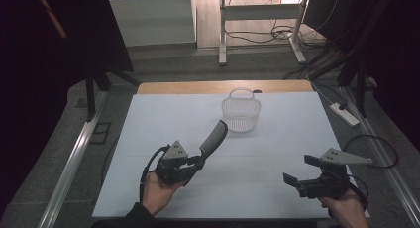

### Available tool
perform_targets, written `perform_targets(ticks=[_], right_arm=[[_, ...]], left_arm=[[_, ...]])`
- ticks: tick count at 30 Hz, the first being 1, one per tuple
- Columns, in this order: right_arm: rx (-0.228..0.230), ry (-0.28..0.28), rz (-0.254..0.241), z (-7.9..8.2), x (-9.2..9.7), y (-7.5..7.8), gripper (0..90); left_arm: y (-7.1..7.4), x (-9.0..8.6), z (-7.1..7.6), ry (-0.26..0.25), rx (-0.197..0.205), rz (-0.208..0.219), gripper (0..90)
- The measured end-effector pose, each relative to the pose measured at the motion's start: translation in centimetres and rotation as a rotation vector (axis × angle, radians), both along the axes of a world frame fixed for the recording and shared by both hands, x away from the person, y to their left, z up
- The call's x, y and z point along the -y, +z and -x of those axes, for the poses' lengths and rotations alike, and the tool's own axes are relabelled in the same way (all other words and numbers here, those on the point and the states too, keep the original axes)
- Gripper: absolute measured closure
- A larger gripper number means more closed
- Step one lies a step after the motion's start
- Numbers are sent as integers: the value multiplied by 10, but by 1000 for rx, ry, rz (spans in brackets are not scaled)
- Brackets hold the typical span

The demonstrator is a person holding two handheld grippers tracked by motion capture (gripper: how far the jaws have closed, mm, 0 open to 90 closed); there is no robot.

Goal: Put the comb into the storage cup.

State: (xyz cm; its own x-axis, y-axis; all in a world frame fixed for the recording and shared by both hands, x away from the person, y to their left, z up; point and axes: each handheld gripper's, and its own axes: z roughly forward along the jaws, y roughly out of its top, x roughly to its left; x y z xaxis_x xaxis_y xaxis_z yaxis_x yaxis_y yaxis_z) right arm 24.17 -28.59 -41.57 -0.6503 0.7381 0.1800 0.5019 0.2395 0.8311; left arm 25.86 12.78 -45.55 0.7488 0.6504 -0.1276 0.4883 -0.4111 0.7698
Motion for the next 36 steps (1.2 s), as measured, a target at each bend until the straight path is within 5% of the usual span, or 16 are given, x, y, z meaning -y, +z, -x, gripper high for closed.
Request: perform_targets(ticks=[10,15,36], right_arm=[[-26,45,-35,-16,-23,5,0],[-67,44,-97,-24,-31,5,0],[-98,120,-105,-55,-75,9,0]], left_arm=[[2,4,-4,-6,4,21,729],[1,8,-6,-16,3,29,729],[1,21,-10,-44,19,24,730]])
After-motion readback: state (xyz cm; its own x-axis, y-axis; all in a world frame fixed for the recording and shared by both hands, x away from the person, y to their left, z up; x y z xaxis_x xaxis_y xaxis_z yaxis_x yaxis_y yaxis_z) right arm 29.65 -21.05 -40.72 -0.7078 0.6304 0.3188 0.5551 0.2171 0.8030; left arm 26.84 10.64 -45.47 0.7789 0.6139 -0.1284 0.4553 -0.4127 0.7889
